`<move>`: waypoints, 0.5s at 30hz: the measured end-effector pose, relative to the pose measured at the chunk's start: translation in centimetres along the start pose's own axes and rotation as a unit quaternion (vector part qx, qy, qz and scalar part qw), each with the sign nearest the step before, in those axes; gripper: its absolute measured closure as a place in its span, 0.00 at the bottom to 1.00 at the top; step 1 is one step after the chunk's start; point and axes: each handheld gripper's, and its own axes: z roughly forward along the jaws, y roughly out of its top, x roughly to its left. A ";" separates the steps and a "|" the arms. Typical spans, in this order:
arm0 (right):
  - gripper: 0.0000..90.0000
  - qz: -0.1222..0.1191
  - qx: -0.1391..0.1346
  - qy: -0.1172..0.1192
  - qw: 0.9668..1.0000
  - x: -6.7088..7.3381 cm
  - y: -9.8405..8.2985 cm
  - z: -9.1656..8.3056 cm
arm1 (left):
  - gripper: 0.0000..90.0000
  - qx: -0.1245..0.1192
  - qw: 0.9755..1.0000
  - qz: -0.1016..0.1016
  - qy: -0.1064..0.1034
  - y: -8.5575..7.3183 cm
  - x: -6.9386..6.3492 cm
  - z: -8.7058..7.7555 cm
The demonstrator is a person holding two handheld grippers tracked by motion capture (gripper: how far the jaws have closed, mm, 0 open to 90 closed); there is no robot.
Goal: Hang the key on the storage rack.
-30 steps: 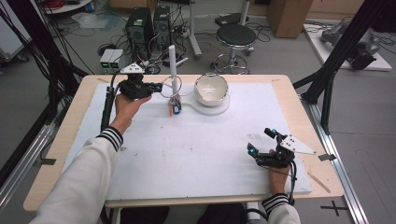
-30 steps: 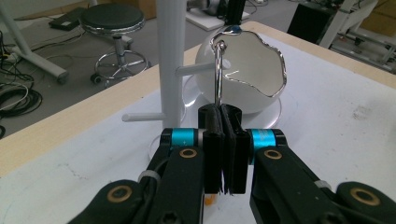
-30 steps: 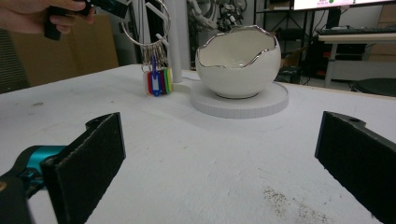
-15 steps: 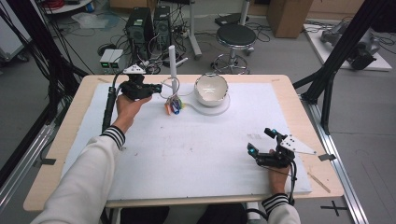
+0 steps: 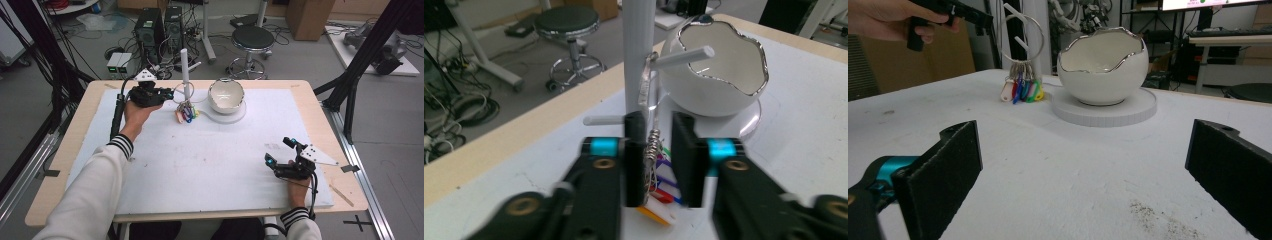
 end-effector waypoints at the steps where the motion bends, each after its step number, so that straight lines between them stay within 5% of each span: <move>1: 0.01 0.003 0.002 0.000 1.000 0.1 0.0 0.0 | 0.65 0.003 1.000 0.010 -0.004 -0.1 -0.1 -0.5; 3: 0.01 -0.002 0.003 0.000 1.000 0.0 0.0 0.1 | 0.50 0.008 1.000 0.011 -0.003 -0.2 -0.2 -0.8; 5: 0.01 -0.001 0.004 0.000 1.000 0.1 0.0 0.1 | 0.46 0.008 1.000 0.010 -0.011 -0.5 -0.6 -1.5; 15: 0.01 -0.003 0.005 -0.002 1.000 0.1 0.0 0.1 | 0.02 -0.035 0.997 0.025 -0.060 -3.4 -2.1 -7.3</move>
